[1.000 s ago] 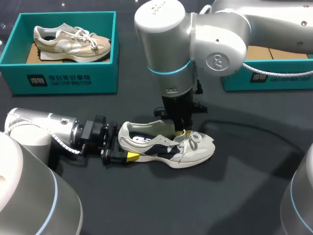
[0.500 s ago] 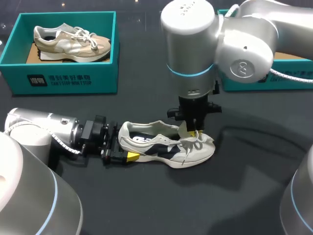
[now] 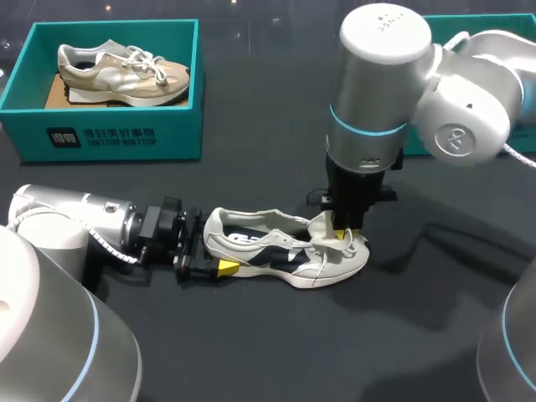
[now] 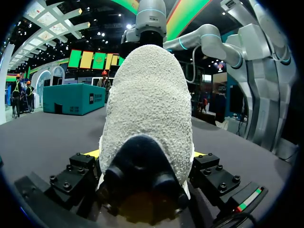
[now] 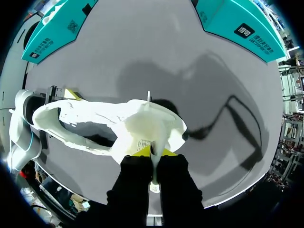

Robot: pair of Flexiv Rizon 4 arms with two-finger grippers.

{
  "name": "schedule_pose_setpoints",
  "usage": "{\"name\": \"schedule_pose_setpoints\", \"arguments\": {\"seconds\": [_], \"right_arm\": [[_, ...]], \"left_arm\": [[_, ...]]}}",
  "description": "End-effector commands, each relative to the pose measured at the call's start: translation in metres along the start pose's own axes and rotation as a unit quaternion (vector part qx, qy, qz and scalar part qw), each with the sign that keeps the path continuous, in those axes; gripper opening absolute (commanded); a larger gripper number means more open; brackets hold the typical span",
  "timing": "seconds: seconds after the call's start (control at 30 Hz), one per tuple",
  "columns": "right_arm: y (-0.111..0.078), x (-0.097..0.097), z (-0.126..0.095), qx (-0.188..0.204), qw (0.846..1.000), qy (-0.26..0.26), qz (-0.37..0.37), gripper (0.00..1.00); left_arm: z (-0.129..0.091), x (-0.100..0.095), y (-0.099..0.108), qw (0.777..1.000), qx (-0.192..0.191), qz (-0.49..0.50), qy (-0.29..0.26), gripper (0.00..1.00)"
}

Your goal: Take the shoe out of the shoebox, open the shoe tongue, remove and reinsert the insole, then place the shoe into the shoebox

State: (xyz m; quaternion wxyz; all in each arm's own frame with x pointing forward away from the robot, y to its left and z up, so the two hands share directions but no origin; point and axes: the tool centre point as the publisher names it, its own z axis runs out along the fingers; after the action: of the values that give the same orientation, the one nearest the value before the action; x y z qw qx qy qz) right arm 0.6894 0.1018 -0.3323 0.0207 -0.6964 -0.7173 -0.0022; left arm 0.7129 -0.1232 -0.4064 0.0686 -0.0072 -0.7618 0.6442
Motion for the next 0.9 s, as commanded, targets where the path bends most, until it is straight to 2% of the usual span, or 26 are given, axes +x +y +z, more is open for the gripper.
{"name": "schedule_pose_setpoints", "arguments": {"seconds": [0.03, 0.07, 0.13, 0.23, 0.3, 0.37, 0.73, 0.9], "right_arm": [[-0.002, -0.008, 0.013, 0.004, 0.997, 0.075, 0.004, 0.0], [-0.002, -0.009, 0.014, 0.007, 0.997, 0.073, 0.009, 0.05], [-0.003, -0.01, 0.014, 0.007, 0.997, 0.071, 0.013, 0.31], [-0.006, -0.012, 0.012, 0.009, 0.998, 0.061, 0.022, 0.5], [-0.007, -0.014, 0.012, 0.009, 0.998, 0.051, 0.03, 0.8], [-0.007, -0.017, 0.013, 0.008, 0.998, 0.047, 0.034, 0.88], [-0.002, -0.032, 0.021, 0.004, 0.998, 0.042, 0.048, 0.87], [0.0, -0.036, 0.011, -0.007, 0.998, 0.041, 0.045, 0.83]], "left_arm": [[-0.001, 0.001, 0.003, 1.0, 0.0, 0.0, -0.001, 0.0], [-0.001, 0.001, 0.003, 1.0, 0.0, 0.0, -0.001, 0.0], [-0.001, 0.001, 0.003, 1.0, 0.0, 0.0, -0.001, 0.0], [-0.001, 0.001, 0.003, 1.0, 0.0, 0.0, -0.001, 0.0], [-0.001, 0.001, 0.003, 1.0, 0.0, 0.0, -0.001, 0.0], [-0.001, 0.001, 0.003, 1.0, 0.0, 0.0, -0.001, 0.0], [-0.001, 0.001, 0.003, 1.0, 0.0, 0.0, -0.001, 0.0], [-0.001, 0.001, 0.003, 1.0, 0.0, 0.0, -0.001, 0.0]]}}
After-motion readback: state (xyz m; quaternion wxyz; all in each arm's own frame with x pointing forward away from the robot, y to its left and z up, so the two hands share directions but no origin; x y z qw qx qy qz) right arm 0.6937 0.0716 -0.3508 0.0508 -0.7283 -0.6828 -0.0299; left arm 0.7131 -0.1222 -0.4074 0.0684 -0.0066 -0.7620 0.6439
